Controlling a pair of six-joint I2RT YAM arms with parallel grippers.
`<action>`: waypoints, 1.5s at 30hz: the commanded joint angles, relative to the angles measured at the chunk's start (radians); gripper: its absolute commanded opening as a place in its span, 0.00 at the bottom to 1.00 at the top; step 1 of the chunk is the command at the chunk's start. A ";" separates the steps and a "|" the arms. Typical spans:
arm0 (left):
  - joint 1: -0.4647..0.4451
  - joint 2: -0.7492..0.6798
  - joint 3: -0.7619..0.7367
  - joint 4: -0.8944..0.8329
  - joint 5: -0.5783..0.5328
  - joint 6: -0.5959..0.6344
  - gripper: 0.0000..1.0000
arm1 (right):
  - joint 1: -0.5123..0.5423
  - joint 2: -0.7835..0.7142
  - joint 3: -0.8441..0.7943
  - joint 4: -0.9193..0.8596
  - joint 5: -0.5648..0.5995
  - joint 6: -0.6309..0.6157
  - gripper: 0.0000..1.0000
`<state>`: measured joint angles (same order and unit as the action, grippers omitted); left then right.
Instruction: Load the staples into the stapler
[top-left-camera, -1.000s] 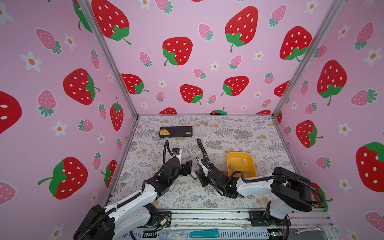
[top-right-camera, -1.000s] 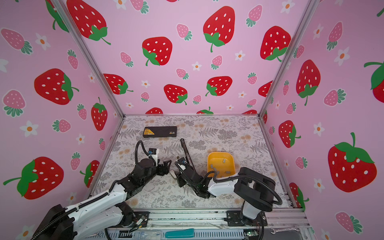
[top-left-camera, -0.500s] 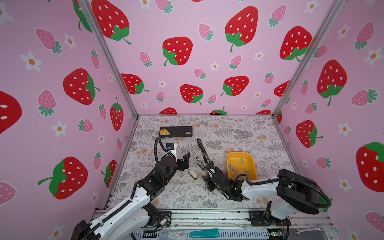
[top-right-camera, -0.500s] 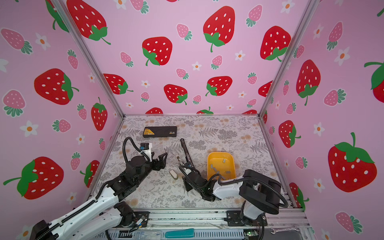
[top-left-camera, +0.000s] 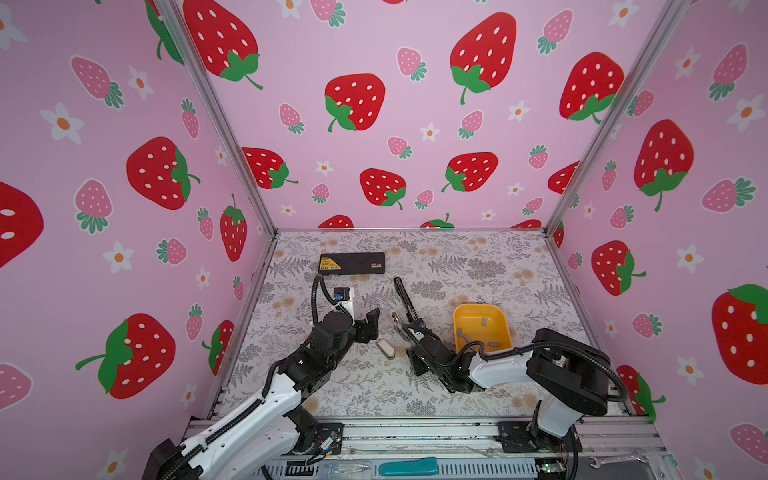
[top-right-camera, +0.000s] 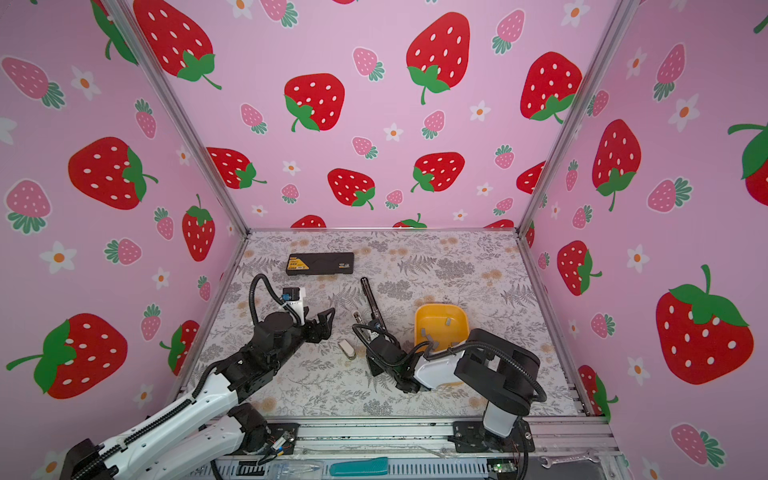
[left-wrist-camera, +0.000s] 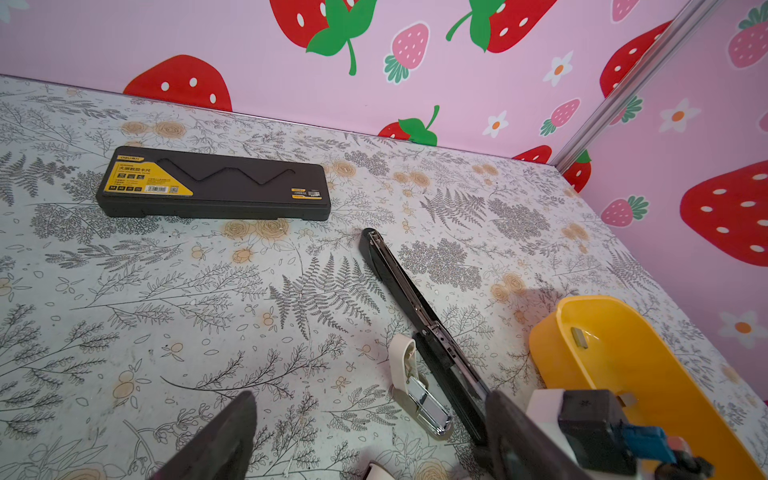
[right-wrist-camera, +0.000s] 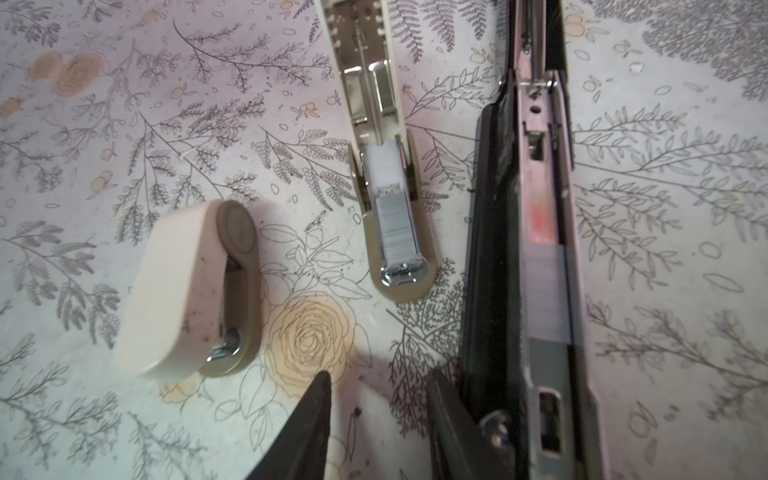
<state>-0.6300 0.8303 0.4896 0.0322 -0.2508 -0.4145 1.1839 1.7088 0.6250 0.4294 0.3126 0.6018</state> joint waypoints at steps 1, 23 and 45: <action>0.006 0.008 0.017 0.002 -0.004 0.002 0.87 | -0.025 0.038 0.031 -0.023 -0.001 -0.012 0.44; 0.148 0.140 0.027 0.022 0.094 -0.057 0.89 | -0.066 0.170 0.113 0.005 -0.072 -0.112 0.44; 0.225 0.547 0.025 0.253 0.249 -0.047 0.84 | -0.036 0.192 0.088 0.068 -0.171 -0.113 0.22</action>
<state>-0.4118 1.3373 0.4889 0.2092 -0.0406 -0.4717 1.1259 1.8690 0.7441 0.5644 0.2150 0.4706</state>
